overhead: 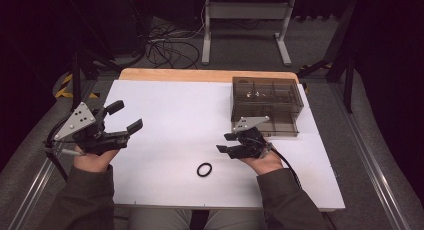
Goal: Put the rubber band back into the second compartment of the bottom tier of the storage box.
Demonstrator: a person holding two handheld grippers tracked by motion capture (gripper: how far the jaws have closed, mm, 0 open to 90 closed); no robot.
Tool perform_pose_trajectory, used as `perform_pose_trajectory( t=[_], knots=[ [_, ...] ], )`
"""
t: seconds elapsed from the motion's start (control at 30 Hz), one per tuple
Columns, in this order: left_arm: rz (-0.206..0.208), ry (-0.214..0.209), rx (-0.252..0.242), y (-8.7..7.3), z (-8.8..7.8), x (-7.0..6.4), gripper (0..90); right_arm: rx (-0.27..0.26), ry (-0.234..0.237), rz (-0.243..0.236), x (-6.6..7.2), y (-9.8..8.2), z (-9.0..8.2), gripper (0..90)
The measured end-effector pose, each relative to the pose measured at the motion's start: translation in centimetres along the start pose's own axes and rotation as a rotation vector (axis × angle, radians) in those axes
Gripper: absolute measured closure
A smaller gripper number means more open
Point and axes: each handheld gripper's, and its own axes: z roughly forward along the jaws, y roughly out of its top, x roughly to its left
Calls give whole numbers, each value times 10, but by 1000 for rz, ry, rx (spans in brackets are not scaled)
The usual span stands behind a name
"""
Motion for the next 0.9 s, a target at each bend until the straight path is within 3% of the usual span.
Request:
perform_pose_trajectory(
  t=[0.9],
  knots=[
    [-3, -8, 0, 0, 1, 0, 170, 164, 84, -81, 20, -7, 47, 597]
  ],
)
